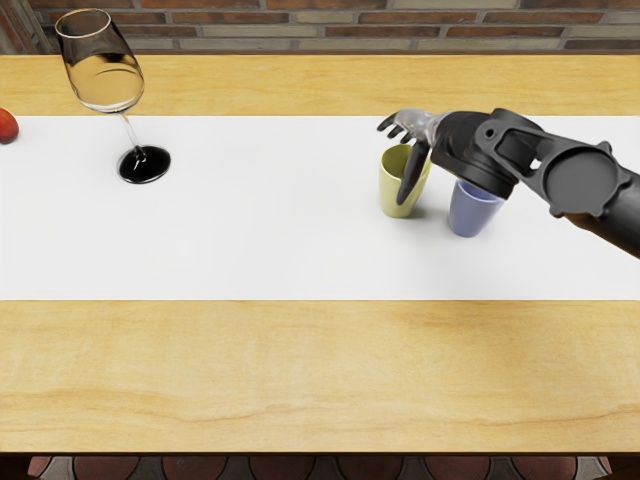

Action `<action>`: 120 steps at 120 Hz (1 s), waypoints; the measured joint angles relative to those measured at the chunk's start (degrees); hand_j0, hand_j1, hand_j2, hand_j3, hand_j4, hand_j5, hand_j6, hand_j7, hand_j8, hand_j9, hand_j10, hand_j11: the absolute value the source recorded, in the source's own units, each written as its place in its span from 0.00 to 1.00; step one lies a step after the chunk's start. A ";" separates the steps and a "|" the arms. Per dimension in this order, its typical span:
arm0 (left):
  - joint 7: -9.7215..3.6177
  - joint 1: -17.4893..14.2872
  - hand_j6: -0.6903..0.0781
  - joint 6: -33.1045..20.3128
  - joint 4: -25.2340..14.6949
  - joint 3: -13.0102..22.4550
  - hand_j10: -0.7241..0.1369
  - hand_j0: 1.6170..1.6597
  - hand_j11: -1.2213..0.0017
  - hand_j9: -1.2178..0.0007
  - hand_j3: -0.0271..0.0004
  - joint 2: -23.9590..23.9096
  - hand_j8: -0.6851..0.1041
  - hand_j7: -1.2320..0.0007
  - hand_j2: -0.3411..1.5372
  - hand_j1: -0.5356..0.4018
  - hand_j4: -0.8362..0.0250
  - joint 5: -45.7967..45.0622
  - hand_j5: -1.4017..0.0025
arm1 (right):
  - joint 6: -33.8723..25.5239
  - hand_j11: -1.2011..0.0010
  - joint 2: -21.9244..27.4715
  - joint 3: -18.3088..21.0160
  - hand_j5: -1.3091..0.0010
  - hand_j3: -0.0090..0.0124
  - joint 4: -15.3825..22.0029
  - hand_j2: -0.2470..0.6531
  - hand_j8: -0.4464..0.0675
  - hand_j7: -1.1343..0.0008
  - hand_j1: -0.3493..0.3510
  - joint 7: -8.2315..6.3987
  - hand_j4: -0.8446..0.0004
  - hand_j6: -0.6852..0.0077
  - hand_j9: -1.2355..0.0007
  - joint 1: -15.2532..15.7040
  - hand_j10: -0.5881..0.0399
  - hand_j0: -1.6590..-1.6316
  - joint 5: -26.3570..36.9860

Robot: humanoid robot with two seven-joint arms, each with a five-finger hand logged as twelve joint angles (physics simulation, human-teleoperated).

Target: Pick up cup and place in cup with right hand

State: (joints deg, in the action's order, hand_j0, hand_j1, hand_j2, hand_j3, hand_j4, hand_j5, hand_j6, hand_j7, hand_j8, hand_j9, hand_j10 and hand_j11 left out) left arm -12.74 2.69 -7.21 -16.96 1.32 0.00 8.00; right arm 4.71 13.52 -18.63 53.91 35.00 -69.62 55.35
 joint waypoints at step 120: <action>0.00 -0.01 0.90 0.00 0.00 0.00 0.84 0.96 1.00 1.00 0.98 0.00 0.87 1.00 0.18 0.94 0.97 0.00 1.00 | 1.89 0.58 1.68 0.70 0.63 0.40 -0.12 0.21 0.33 0.55 0.62 0.01 0.50 0.54 0.60 0.26 0.34 0.16 -3.32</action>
State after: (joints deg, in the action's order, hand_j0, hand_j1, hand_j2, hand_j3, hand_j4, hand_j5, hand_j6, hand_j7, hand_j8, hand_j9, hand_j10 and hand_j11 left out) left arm -12.74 2.68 -7.21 -16.96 1.31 0.00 8.00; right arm 6.60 15.20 -17.93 53.79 35.01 -69.36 52.03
